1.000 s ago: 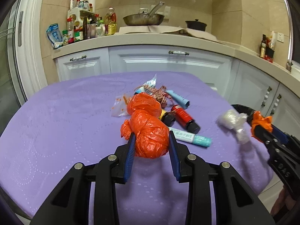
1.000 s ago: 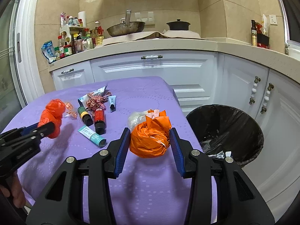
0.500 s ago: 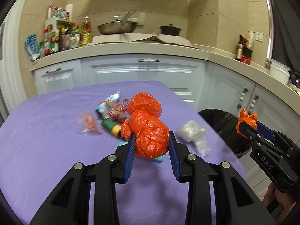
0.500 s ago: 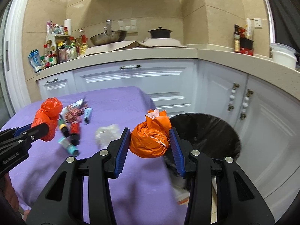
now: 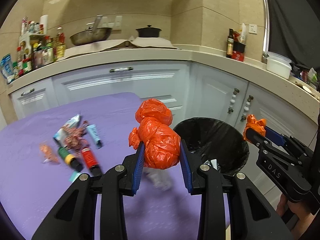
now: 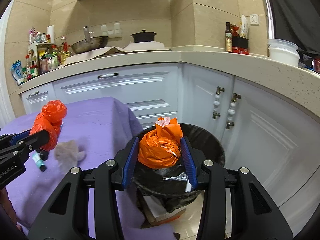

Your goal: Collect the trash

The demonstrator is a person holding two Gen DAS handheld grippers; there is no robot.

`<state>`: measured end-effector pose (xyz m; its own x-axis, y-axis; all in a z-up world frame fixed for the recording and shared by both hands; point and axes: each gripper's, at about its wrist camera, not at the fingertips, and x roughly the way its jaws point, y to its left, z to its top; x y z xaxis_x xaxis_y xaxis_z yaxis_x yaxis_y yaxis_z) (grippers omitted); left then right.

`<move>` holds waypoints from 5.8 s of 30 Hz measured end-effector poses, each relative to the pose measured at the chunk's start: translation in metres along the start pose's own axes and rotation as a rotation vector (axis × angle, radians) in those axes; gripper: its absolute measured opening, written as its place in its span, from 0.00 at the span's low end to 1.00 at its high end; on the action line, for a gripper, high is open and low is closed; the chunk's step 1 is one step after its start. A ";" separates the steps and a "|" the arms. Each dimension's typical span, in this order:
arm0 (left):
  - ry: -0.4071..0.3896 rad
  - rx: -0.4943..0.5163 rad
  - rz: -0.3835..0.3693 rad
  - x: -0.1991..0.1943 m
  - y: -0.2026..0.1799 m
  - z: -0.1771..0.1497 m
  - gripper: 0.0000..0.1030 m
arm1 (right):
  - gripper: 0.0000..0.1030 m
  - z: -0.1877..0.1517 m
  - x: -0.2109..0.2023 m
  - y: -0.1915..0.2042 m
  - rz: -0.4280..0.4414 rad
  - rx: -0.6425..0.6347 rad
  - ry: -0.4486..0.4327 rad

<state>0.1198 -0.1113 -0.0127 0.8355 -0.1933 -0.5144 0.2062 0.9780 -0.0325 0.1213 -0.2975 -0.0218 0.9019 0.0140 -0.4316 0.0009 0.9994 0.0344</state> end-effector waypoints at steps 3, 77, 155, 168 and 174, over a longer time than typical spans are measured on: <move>0.008 0.011 -0.012 0.010 -0.012 0.004 0.33 | 0.41 0.000 0.007 -0.012 -0.012 0.006 0.005; 0.079 -0.161 0.284 -0.017 0.120 -0.021 0.61 | 0.49 -0.014 0.036 0.108 0.258 -0.045 0.106; 0.195 -0.251 0.274 -0.001 0.112 -0.062 0.49 | 0.40 -0.027 0.025 0.113 0.312 -0.067 0.146; 0.192 -0.274 0.229 0.003 0.121 -0.065 0.10 | 0.40 -0.028 0.023 0.120 0.307 -0.077 0.153; 0.180 -0.259 0.235 -0.010 0.126 -0.069 0.08 | 0.40 -0.029 0.020 0.122 0.314 -0.081 0.148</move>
<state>0.1019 0.0192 -0.0707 0.7373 0.0328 -0.6747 -0.1350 0.9858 -0.0995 0.1268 -0.1739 -0.0525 0.7804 0.3193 -0.5376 -0.3061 0.9448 0.1169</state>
